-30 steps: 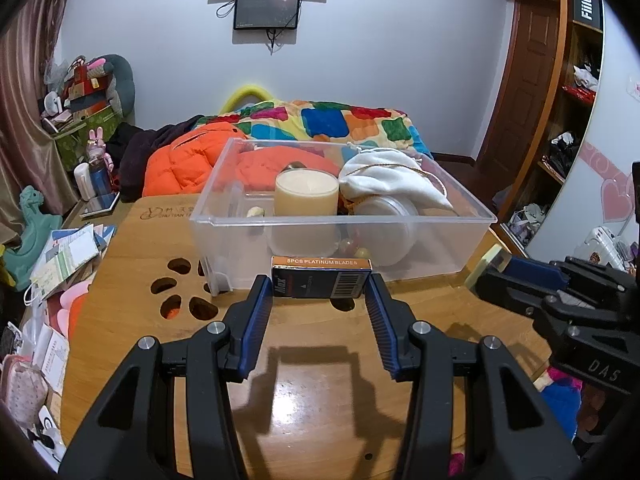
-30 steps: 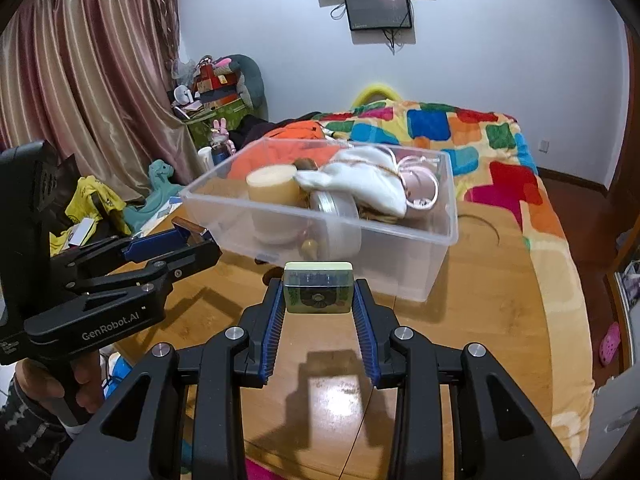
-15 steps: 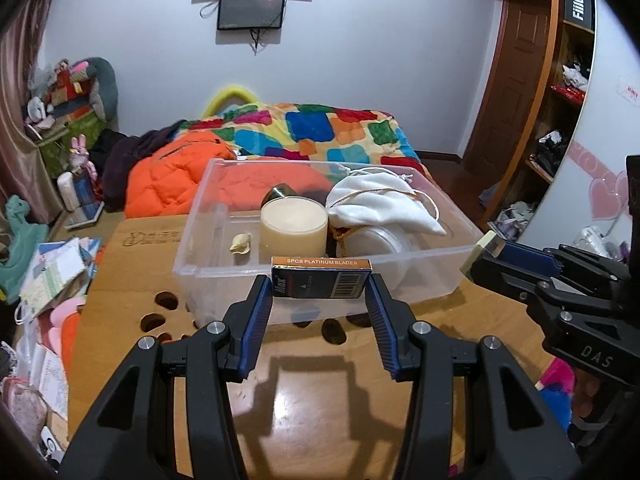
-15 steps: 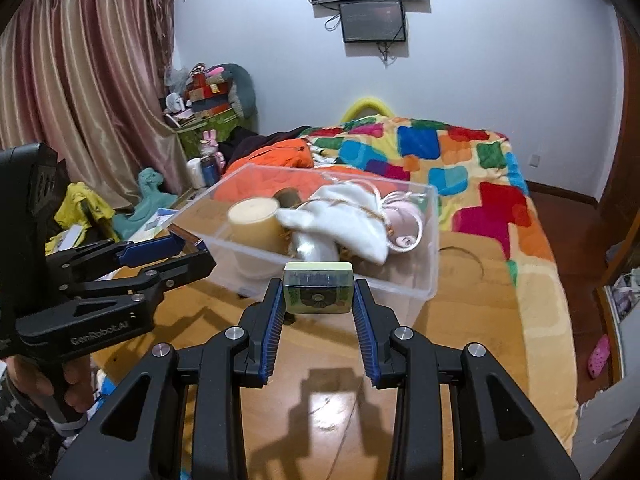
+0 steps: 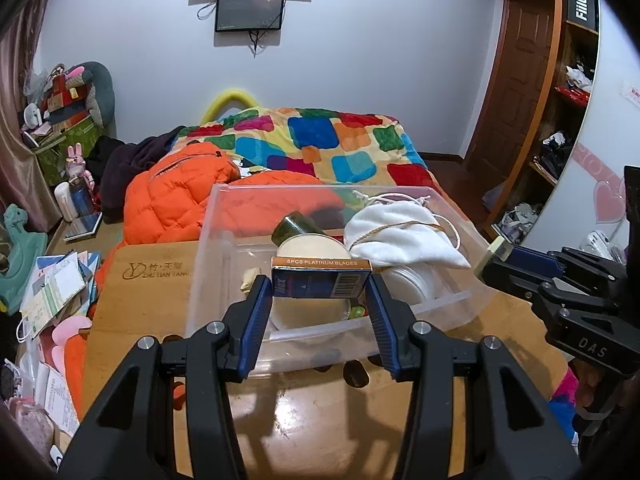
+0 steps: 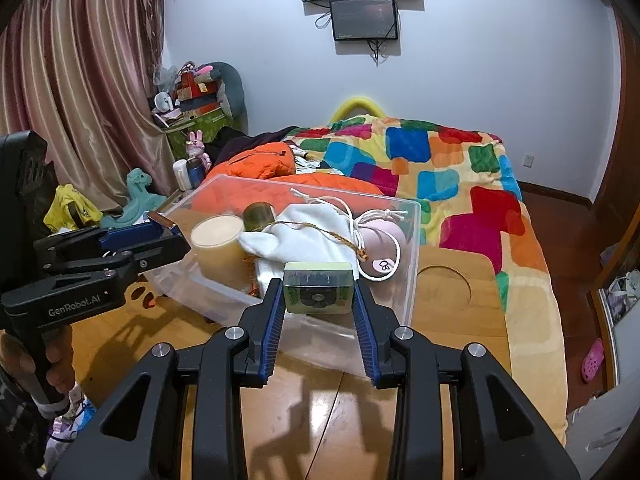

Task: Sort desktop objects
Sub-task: 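Open both grippers to drop the packs into the box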

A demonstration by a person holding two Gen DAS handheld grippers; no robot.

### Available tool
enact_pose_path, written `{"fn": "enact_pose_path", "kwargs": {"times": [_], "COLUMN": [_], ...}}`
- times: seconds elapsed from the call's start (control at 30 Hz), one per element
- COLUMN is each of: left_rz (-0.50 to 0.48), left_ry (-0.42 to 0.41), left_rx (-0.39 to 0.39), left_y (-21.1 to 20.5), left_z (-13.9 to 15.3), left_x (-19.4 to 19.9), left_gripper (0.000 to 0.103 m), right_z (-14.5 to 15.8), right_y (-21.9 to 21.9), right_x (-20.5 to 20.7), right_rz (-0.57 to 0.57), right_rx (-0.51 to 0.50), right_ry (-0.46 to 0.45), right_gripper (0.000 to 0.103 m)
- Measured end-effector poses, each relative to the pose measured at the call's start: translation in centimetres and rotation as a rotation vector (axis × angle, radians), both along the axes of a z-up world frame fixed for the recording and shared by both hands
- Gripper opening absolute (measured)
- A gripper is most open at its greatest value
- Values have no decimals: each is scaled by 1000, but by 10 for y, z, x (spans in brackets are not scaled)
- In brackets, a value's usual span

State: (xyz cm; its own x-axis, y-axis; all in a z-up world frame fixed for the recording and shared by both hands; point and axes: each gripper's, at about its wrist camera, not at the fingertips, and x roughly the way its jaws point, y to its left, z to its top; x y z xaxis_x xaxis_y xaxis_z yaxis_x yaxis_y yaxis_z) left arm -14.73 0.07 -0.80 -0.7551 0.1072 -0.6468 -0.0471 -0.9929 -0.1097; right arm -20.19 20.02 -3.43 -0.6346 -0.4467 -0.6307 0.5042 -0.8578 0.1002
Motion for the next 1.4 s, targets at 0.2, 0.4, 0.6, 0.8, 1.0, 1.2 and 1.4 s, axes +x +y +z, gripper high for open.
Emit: {"fn": "enact_pose_path", "kwargs": {"times": [0.2, 0.4, 0.6, 0.8, 1.0, 1.2, 1.4], "left_rz": [-13, -2, -2, -1, -8, -13, 5], "left_ry": [-25, -26, -27, -25, -21, -17, 4], "left_rx": [-1, -29, -27, -29, -53, -47, -47], "left_y": [4, 7, 7, 6, 9, 9, 6], "left_z": [-9, -13, -13, -13, -13, -12, -7], "left_x": [-5, -8, -9, -8, -5, -3, 2], "left_gripper": [48, 48, 49, 68, 73, 74, 89], "right_z": [-8, -14, -17, -17, -16, -13, -5], "right_y": [-1, -2, -3, -5, -4, -3, 1], "right_x": [-11, -17, -18, -17, -15, -10, -2], "right_rz": [-4, -3, -4, -6, -6, -17, -45], "right_rx": [-1, 3, -5, -11, -28, -30, -29], "right_ry": [-27, -43, -53, -54, -61, -43, 2], "right_gripper": [31, 31, 31, 31, 31, 44, 61]}}
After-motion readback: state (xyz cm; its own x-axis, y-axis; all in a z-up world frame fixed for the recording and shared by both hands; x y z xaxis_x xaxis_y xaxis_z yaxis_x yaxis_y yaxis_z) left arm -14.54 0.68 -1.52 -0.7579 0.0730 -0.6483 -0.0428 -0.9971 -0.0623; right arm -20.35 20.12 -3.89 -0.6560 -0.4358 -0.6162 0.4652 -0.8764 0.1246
